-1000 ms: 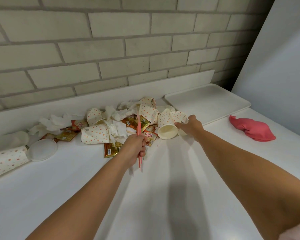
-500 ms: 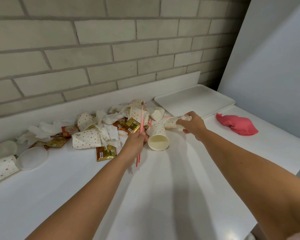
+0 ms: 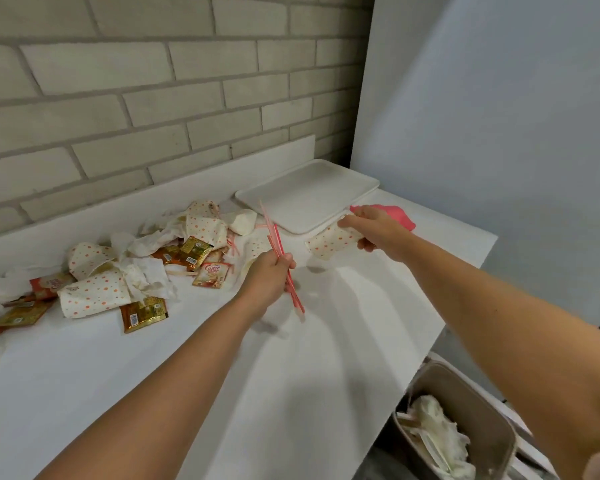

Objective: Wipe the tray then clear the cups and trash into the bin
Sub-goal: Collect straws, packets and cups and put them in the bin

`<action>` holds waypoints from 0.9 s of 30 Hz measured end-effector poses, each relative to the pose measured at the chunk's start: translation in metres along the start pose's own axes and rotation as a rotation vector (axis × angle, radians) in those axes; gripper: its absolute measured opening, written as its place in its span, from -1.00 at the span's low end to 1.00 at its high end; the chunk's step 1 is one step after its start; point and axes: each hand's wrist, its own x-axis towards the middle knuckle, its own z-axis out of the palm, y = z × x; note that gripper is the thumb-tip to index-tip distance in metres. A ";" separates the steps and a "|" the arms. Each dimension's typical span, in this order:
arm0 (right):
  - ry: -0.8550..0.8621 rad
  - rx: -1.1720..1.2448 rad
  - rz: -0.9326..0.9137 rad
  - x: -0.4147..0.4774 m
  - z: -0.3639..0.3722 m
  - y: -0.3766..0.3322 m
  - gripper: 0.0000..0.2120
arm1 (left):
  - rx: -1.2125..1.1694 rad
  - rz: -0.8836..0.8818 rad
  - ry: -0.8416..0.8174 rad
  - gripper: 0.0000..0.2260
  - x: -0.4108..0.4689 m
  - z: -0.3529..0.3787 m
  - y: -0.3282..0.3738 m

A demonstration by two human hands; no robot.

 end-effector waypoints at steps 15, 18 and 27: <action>-0.400 -0.132 0.144 -0.089 -0.161 0.084 -0.88 | 0.121 0.138 -0.250 -0.84 -0.065 0.158 0.047; -0.412 -0.124 0.196 -0.108 -0.193 0.114 -0.70 | 0.217 0.175 -0.304 -0.83 -0.083 0.199 0.048; -0.330 -0.285 0.233 -0.147 -0.193 0.232 -0.66 | 0.471 0.013 -0.370 -0.84 -0.112 0.284 -0.024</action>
